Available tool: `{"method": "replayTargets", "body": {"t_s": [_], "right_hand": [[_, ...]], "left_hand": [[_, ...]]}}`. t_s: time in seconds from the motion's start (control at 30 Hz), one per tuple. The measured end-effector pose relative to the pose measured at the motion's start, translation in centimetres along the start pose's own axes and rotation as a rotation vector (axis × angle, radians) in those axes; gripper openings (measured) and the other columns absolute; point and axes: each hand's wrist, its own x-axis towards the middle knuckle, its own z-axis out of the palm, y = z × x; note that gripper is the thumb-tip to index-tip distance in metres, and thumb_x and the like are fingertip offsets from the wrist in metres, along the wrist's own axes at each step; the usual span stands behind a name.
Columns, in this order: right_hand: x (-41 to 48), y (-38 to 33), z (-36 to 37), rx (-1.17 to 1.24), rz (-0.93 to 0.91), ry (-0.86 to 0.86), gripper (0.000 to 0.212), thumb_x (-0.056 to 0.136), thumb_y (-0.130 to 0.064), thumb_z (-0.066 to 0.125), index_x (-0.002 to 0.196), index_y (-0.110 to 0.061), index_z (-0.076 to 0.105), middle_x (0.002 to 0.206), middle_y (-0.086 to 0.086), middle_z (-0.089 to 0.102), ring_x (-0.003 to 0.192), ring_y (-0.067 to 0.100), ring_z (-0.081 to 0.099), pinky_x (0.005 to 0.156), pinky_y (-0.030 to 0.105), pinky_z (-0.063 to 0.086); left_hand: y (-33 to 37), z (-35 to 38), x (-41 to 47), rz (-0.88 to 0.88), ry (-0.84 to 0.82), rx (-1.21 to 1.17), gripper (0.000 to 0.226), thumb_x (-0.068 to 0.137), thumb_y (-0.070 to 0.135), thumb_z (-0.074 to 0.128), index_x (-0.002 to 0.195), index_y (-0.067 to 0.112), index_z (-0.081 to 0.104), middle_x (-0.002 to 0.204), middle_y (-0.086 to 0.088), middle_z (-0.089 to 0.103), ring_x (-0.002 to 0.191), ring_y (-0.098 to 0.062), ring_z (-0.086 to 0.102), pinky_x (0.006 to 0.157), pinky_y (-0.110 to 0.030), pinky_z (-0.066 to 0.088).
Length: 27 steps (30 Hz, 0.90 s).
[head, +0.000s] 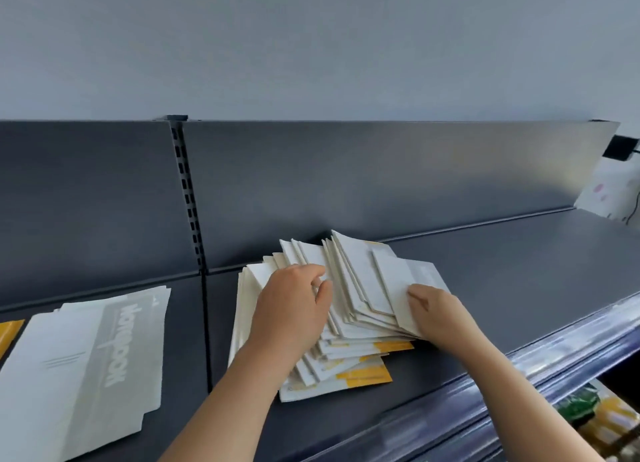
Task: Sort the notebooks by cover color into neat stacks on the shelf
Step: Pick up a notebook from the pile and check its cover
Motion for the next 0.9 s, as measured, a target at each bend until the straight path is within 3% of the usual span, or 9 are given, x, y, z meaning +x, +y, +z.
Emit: {"method": "replayTargets", "body": {"t_s": [0.1, 0.17, 0.33, 0.43, 0.5, 0.63, 0.7, 0.77, 0.9], "right_hand": [[1.1, 0.4, -0.4, 0.076, -0.178, -0.068, 0.027, 0.095, -0.014, 0.038, 0.103, -0.004, 0.062, 0.109, 0.006, 0.066, 0.107, 0.027, 0.056, 0.09, 0.036, 0.043], [1.4, 0.1, -0.6, 0.138, -0.282, -0.136, 0.033, 0.097, -0.016, 0.039, 0.122, -0.015, 0.061, 0.13, -0.009, 0.057, 0.124, 0.012, 0.047, 0.099, 0.015, 0.032], [1.9, -0.9, -0.5, 0.298, -0.463, -0.253, 0.04, 0.097, -0.009, 0.037, 0.128, -0.024, 0.057, 0.129, -0.024, 0.045, 0.121, -0.008, 0.038, 0.091, -0.007, 0.019], [2.9, 0.3, -0.9, 0.283, -0.466, -0.256, 0.038, 0.097, -0.008, 0.036, 0.12, -0.023, 0.062, 0.123, -0.021, 0.053, 0.114, -0.002, 0.045, 0.094, 0.006, 0.029], [3.7, 1.6, -1.1, 0.225, -0.416, -0.159, 0.028, 0.096, -0.009, 0.036, 0.103, -0.014, 0.063, 0.106, -0.005, 0.065, 0.096, 0.016, 0.053, 0.079, 0.019, 0.037], [4.0, 2.4, -1.1, 0.12, -0.395, -0.18, 0.023, 0.095, -0.012, 0.039, 0.099, -0.003, 0.06, 0.102, 0.008, 0.063, 0.094, 0.024, 0.053, 0.104, 0.033, 0.033], [3.8, 2.1, -0.9, 0.112, -0.447, -0.198, 0.026, 0.096, -0.011, 0.038, 0.102, -0.002, 0.062, 0.108, 0.006, 0.063, 0.102, 0.019, 0.052, 0.109, 0.023, 0.024], [3.4, 1.6, -1.0, 0.167, -0.459, -0.192, 0.029, 0.097, -0.01, 0.038, 0.11, -0.007, 0.064, 0.12, -0.002, 0.062, 0.113, 0.017, 0.051, 0.099, 0.013, 0.023], [3.0, 1.1, -1.1, 0.208, -0.414, -0.192, 0.029, 0.096, -0.011, 0.036, 0.107, -0.01, 0.063, 0.108, 0.005, 0.065, 0.096, 0.022, 0.058, 0.084, 0.033, 0.046]], "left_hand": [[1.3, 1.9, 0.9, -0.089, -0.043, 0.004, 0.016, 0.094, 0.036, 0.047, 0.081, 0.027, 0.048, 0.094, -0.007, 0.07, 0.089, -0.022, 0.063, 0.077, -0.039, 0.053], [1.9, 2.9, 1.2, -0.134, -0.052, 0.047, 0.025, 0.093, 0.044, 0.046, 0.081, 0.024, 0.055, 0.094, -0.006, 0.071, 0.089, -0.021, 0.064, 0.075, -0.037, 0.053], [2.6, 4.2, 1.9, -0.253, 0.0, 0.188, 0.047, 0.086, 0.052, 0.052, 0.066, 0.01, 0.056, 0.059, -0.001, 0.06, 0.06, -0.018, 0.056, 0.055, -0.029, 0.044], [3.0, 4.6, 2.3, -0.33, 0.037, 0.212, 0.033, 0.084, 0.046, 0.058, 0.074, 0.015, 0.063, 0.067, 0.002, 0.066, 0.064, -0.015, 0.061, 0.055, -0.028, 0.046], [3.2, 4.7, 2.3, -0.371, 0.071, 0.18, 0.025, 0.084, 0.038, 0.059, 0.077, 0.014, 0.062, 0.071, 0.0, 0.067, 0.062, -0.016, 0.059, 0.055, -0.027, 0.045], [3.0, 4.7, 2.1, -0.399, 0.135, 0.19, 0.025, 0.084, 0.031, 0.056, 0.07, 0.011, 0.054, 0.059, 0.0, 0.056, 0.051, -0.014, 0.043, 0.049, -0.026, 0.035], [3.0, 4.7, 2.1, -0.384, 0.148, 0.211, 0.026, 0.087, 0.033, 0.055, 0.07, 0.013, 0.052, 0.059, 0.003, 0.053, 0.05, -0.012, 0.043, 0.046, -0.024, 0.033], [3.2, 4.5, 2.0, -0.352, 0.152, 0.216, 0.024, 0.087, 0.038, 0.056, 0.074, 0.018, 0.055, 0.064, 0.006, 0.057, 0.054, -0.009, 0.048, 0.047, -0.022, 0.032], [3.3, 3.9, 1.7, -0.365, 0.155, 0.192, 0.032, 0.084, 0.042, 0.063, 0.067, 0.017, 0.052, 0.061, 0.008, 0.055, 0.055, -0.008, 0.048, 0.048, -0.023, 0.031]]}}
